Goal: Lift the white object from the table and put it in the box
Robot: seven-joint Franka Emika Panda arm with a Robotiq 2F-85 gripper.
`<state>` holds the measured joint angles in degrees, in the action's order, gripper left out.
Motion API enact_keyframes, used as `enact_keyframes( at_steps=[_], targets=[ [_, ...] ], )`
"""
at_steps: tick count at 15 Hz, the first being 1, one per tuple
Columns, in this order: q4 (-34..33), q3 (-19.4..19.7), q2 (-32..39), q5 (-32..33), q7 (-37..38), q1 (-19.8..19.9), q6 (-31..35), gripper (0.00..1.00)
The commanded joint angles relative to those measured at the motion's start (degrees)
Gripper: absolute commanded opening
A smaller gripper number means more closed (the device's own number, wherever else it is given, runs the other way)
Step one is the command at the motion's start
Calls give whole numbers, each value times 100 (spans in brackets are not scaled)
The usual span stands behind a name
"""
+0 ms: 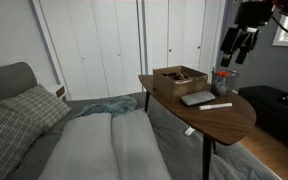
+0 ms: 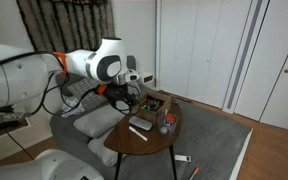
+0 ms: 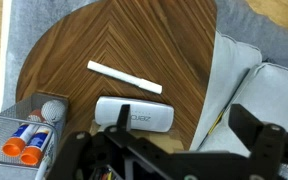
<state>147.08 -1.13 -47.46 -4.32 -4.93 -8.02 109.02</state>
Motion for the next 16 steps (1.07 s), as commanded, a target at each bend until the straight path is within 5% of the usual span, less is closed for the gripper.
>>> enact_keyframes(
  at_steps=[1, 3, 10, 16],
  targets=[
    [-17, -36, 5, -30, -26, 47, -20, 100],
    [11, -32, -33, 55, -97, 62, -41, 100],
    [426, 515, -77, 1345, -2047, 67, 129, 100],
    [710, 1390, 294, 1964, -3869, -107, 1484, 100]
  ],
)
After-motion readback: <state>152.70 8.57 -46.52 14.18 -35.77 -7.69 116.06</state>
